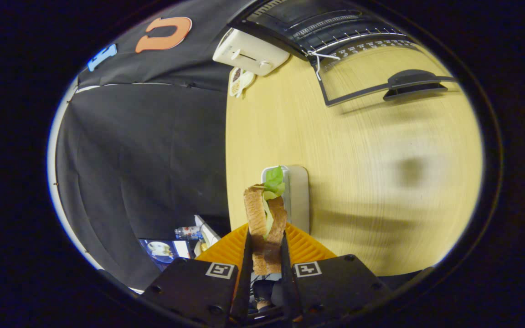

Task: Open the toaster oven, put the food inside, and close the toaster oven door.

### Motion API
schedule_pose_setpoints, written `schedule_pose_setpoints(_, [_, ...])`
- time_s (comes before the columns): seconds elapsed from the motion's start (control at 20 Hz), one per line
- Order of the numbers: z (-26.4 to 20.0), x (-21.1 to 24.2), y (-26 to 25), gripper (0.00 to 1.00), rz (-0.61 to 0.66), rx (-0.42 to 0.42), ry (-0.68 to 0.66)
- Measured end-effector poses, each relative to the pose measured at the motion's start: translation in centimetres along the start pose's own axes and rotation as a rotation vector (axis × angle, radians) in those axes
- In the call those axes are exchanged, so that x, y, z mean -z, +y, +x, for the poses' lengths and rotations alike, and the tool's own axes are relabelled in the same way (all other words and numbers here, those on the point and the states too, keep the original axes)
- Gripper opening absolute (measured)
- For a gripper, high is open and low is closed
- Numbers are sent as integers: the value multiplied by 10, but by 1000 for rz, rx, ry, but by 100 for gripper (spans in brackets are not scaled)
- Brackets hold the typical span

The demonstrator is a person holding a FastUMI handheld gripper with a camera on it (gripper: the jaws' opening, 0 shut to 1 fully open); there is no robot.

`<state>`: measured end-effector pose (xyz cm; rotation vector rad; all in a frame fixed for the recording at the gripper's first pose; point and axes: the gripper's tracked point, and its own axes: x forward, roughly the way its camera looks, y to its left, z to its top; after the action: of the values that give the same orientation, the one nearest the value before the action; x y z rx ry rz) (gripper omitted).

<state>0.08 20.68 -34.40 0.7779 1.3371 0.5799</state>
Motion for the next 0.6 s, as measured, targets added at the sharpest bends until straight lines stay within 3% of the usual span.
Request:
schedule_pose_setpoints(0.35, [-89, -41, 46, 34, -27, -101, -164])
schedule_pose_setpoints(0.6, [-160, -91, 28, 34, 28, -122, -355])
